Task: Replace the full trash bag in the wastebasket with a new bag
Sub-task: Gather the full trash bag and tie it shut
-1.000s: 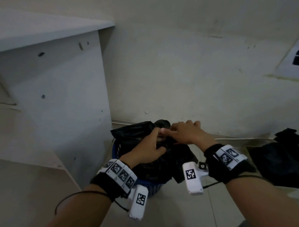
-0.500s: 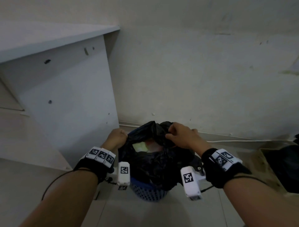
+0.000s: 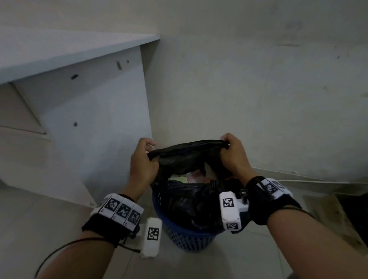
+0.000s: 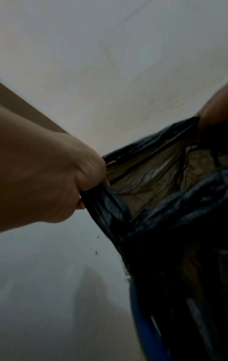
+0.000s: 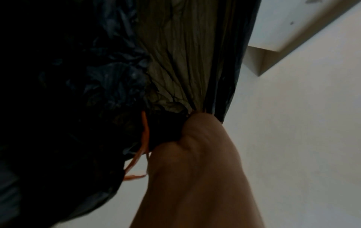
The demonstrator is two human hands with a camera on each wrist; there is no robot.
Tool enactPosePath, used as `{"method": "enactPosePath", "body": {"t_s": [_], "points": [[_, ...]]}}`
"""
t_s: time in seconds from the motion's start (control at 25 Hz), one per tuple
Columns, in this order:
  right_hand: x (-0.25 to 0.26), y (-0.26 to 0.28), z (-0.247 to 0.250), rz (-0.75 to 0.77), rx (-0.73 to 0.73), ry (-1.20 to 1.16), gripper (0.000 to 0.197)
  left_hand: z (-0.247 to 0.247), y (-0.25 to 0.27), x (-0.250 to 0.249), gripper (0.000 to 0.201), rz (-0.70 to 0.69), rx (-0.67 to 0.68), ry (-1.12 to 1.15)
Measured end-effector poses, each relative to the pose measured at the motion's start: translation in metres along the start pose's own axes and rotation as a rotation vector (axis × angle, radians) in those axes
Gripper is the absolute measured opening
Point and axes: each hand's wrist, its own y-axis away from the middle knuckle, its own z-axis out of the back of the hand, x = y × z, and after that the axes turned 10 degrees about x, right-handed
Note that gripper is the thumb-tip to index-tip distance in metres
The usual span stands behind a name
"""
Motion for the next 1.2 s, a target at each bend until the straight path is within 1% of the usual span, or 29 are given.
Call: {"method": "enactPosePath", "body": {"t_s": [0.04,0.08,0.12,0.16,0.2,0.24,0.32,0.36,0.4,0.44,0.6,0.68,0.72,0.76,0.84,0.92,1.04,1.12,1.2], "points": [[0.001,0.0,0.008,0.028,-0.035,-0.056,0.013,0.004,0.0,-0.002,0.034,-0.01,-0.063,-0.01],[0.004,0.003,0.015,0.07,-0.012,-0.066,0.015,0.004,0.001,-0.003,0.033,-0.021,-0.083,-0.01],[0.01,0.008,0.019,0.117,0.067,-0.013,0.022,0.004,0.002,-0.007,0.031,-0.024,-0.077,0.001],[0.014,0.012,0.019,0.167,0.157,0.089,0.033,0.001,0.003,-0.01,0.028,-0.031,-0.06,0.033],[0.022,0.018,0.017,0.229,0.214,0.2,0.04,0.0,0.003,-0.016,0.026,-0.036,-0.037,0.076],[0.03,0.021,0.012,0.3,0.214,0.279,0.039,-0.001,0.003,-0.022,0.023,-0.045,-0.006,0.136],[0.047,0.023,0.006,0.407,0.103,0.301,0.015,0.001,0.004,-0.035,0.015,-0.041,0.103,0.24],[0.053,0.021,0.006,0.421,0.056,0.285,0.011,0.003,0.005,-0.041,0.012,-0.031,0.192,0.261],[0.057,0.021,0.006,0.414,0.033,0.259,0.017,0.005,0.006,-0.045,0.012,-0.028,0.286,0.269],[0.058,0.02,0.008,0.386,0.049,0.225,0.023,0.007,0.007,-0.049,0.014,-0.023,0.361,0.272],[0.056,0.013,0.016,0.288,0.181,0.016,0.04,0.018,0.012,-0.057,0.021,0.063,0.495,0.379],[0.056,0.009,0.017,0.269,0.2,-0.066,0.044,0.022,0.014,-0.059,0.03,0.101,0.606,0.413],[0.056,0.008,0.016,0.287,0.172,-0.06,0.043,0.023,0.015,-0.06,0.032,0.123,0.645,0.456],[0.057,0.009,0.016,0.322,0.129,-0.023,0.039,0.023,0.016,-0.062,0.033,0.15,0.651,0.511],[0.062,0.015,0.015,0.41,0.058,0.031,0.026,0.022,0.016,-0.065,0.038,0.223,0.59,0.63],[0.069,0.024,0.013,0.51,0.081,0.066,0.02,0.019,0.014,-0.064,0.037,0.245,0.526,0.678],[0.071,0.029,0.01,0.657,0.101,0.239,0.018,0.017,0.012,-0.062,0.025,0.176,0.448,0.63],[0.07,0.027,0.007,0.664,0.091,0.258,0.014,0.015,0.012,-0.065,0.017,0.134,0.406,0.569],[0.071,0.027,0.004,0.647,0.063,0.24,0.018,0.013,0.014,-0.069,0.011,0.055,0.376,0.403]]}}
